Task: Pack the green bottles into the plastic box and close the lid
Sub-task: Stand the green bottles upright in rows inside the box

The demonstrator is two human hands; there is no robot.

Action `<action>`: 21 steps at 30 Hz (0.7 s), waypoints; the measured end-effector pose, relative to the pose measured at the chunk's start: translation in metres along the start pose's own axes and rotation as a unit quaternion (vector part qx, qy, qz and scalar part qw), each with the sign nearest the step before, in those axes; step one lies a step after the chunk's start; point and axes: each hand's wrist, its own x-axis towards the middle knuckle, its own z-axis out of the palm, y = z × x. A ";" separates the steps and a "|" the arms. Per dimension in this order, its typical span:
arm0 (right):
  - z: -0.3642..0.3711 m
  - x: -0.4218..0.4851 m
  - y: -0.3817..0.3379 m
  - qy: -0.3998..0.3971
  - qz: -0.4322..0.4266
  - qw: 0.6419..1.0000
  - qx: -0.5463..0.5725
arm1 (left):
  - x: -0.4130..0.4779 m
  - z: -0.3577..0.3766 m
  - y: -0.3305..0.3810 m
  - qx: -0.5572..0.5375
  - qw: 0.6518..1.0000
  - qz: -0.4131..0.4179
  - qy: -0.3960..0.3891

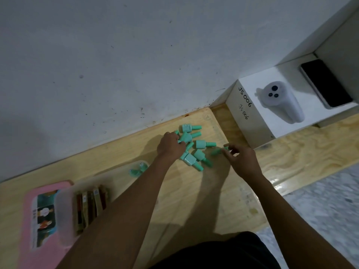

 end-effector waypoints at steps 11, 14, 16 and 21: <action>-0.002 -0.029 -0.066 -0.039 0.057 0.975 0.209 | -0.061 -0.048 -0.020 -0.338 0.941 0.025 0.000; 0.005 -0.046 -0.087 -0.048 0.022 0.975 0.215 | -0.085 -0.070 -0.034 -0.373 0.927 0.028 0.021; 0.013 -0.059 -0.098 -0.059 -0.016 0.977 0.205 | -0.101 -0.086 -0.049 -0.372 0.926 0.037 0.050; 0.048 -0.086 -0.117 -0.084 -0.092 0.980 0.154 | -0.136 -0.119 -0.097 -0.330 0.934 0.061 0.120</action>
